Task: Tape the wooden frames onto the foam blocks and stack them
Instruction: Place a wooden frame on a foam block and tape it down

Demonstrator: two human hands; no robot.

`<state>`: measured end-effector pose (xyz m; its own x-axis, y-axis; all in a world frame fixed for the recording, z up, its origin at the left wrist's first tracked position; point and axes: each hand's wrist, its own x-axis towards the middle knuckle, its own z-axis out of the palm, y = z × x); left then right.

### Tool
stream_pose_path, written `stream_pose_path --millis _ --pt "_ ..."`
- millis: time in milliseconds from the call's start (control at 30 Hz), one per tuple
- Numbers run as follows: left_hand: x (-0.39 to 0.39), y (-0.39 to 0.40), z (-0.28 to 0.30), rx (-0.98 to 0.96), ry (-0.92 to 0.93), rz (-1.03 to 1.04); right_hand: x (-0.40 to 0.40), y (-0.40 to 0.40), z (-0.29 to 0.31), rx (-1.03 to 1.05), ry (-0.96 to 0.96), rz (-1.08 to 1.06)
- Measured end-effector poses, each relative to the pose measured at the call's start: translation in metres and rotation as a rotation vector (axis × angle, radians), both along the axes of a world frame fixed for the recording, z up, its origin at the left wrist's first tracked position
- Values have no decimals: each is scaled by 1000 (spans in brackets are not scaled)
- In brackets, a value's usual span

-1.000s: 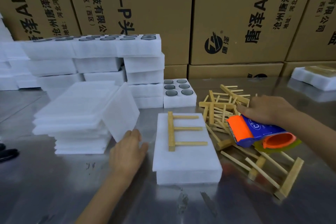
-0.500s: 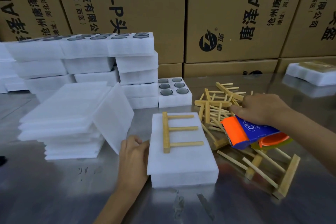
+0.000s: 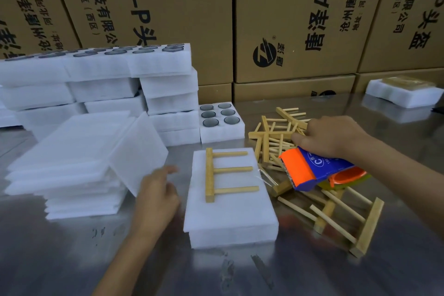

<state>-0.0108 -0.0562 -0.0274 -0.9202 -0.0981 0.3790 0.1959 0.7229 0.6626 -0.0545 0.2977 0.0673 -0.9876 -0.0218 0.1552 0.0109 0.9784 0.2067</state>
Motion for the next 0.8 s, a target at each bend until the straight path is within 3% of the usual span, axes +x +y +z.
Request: stream_pose_path --millis 67,133,233,300,400,533,700,800 --pt "-3 16 28 -21 209 54 0 2 1 6 -6 2" --pt "-9 55 55 -41 283 -101 -1 4 0 15 -24 7" --pt "-19 126 69 -107 9 -441 -2 9 1 -8 -36 9" --pt "-24 157 58 -225 -176 -540 -2 13 0 -41 -35 1" --pt "-31 166 32 -415 -194 -490 -3 19 -2 -100 -68 -5" --pt "-38 165 21 -422 -151 -464 -2 31 -3 -184 -153 -15" --pt "-39 165 20 -504 -104 -484 12 64 -10 -113 -162 -63" --pt "-39 164 21 -455 -120 -503 18 85 -14 -97 -152 -110"
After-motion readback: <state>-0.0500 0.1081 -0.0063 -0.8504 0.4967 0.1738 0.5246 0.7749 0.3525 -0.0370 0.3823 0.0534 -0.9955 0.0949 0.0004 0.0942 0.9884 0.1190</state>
